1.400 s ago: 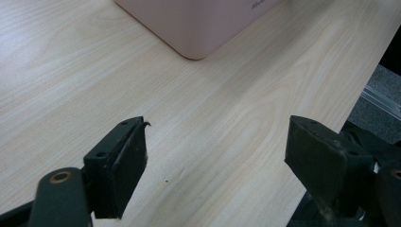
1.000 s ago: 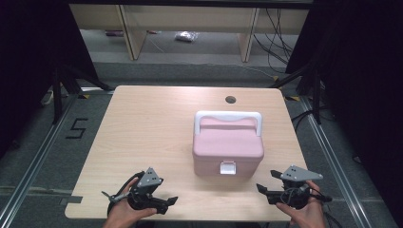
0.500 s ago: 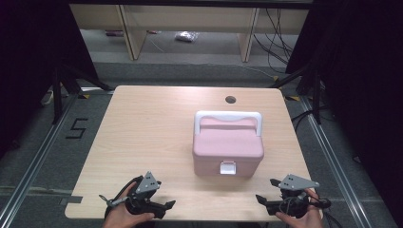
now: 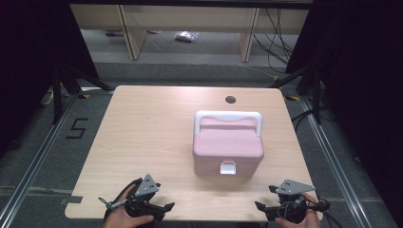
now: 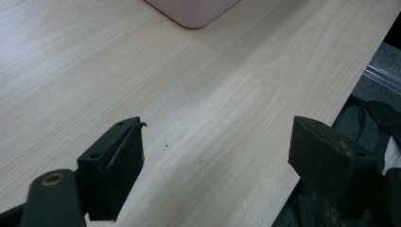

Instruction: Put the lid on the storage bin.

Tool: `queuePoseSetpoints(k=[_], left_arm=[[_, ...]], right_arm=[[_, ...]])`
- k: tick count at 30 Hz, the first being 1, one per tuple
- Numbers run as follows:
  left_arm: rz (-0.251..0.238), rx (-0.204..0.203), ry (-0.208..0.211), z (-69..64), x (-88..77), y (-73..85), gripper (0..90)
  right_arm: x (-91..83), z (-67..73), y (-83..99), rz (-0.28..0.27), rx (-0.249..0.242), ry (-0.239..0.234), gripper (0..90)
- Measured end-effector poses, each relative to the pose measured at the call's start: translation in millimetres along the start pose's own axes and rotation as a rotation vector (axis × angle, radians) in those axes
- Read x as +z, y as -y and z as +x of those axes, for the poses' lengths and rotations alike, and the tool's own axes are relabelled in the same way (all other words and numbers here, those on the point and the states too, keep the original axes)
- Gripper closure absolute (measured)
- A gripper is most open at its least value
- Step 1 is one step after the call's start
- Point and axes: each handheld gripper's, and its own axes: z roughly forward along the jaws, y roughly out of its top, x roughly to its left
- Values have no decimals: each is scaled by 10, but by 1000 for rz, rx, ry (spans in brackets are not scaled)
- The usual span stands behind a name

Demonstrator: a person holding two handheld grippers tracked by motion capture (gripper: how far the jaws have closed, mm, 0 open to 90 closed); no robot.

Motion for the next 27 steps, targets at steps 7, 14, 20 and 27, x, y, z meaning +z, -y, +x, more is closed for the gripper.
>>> queuePoseSetpoints(k=[7, 14, 20, 27], left_arm=[[-3, 2, 4, -33, -18, 23, 182], [-6, 8, -11, -36, 3, 46, 182], [-3, 5, 2, -64, 1, 43, 182], [-8, 4, -2, -54, 5, 48, 182]], right_arm=[[21, 57, 43, 36, -4, -3, 224], [37, 48, 38, 54, -32, -8, 224], [71, 72, 37, 74, -39, -17, 225], [68, 62, 35, 67, -54, -14, 225]])
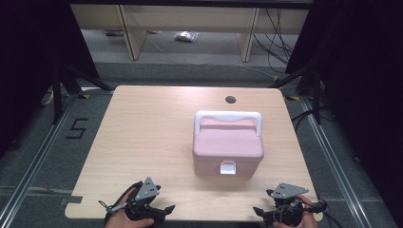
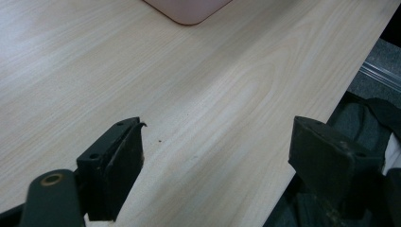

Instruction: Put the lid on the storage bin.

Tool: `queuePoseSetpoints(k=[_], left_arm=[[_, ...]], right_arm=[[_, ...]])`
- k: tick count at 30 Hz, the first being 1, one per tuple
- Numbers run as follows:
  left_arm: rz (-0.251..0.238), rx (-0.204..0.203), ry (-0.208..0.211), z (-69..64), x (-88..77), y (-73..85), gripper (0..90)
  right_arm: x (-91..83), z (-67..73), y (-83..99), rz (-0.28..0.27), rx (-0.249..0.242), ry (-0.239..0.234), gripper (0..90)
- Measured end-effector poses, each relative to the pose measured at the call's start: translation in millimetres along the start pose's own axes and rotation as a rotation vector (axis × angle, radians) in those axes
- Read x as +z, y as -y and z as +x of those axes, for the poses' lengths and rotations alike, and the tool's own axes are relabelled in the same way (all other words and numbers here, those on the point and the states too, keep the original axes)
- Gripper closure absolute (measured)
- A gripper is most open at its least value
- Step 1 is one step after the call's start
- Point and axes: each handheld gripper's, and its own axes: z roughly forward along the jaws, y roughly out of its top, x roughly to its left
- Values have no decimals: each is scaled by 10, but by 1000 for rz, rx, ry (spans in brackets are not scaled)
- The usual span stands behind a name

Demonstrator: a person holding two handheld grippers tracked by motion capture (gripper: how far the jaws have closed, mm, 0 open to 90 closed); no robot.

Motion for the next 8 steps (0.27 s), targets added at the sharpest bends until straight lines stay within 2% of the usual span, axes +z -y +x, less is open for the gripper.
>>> queuePoseSetpoints(k=[2, 4, 8], left_arm=[[-1, -3, -2, 2, 0, 1, 181], [8, 11, -10, 18, -5, 0, 181], [2, -18, -2, 6, 6, 10, 181]], right_arm=[[2, 8, 0, 8, 13, -5, 225], [6, 7, 1, 7, 4, -1, 225], [0, -1, -1, 10, -1, -2, 222]])
